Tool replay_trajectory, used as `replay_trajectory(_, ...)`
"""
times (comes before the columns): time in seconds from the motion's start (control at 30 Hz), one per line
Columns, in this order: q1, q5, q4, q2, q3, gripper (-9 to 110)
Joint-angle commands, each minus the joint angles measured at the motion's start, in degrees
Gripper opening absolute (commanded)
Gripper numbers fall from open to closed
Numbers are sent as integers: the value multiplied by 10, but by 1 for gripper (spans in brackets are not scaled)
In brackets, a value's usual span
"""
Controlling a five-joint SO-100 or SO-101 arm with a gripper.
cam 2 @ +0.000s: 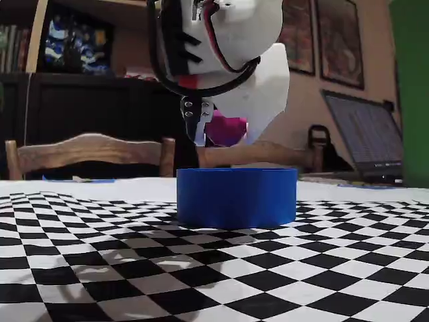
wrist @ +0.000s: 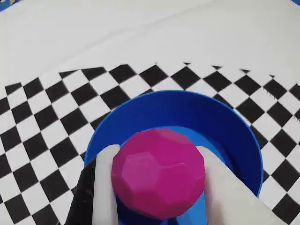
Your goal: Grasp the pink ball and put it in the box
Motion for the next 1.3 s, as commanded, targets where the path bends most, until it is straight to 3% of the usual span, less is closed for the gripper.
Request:
replay_trajectory(0.0, 9, 7, -3, -1, -36, 0)
replay_trajectory(1.27, 14, 7, 4, -83, -131, 0)
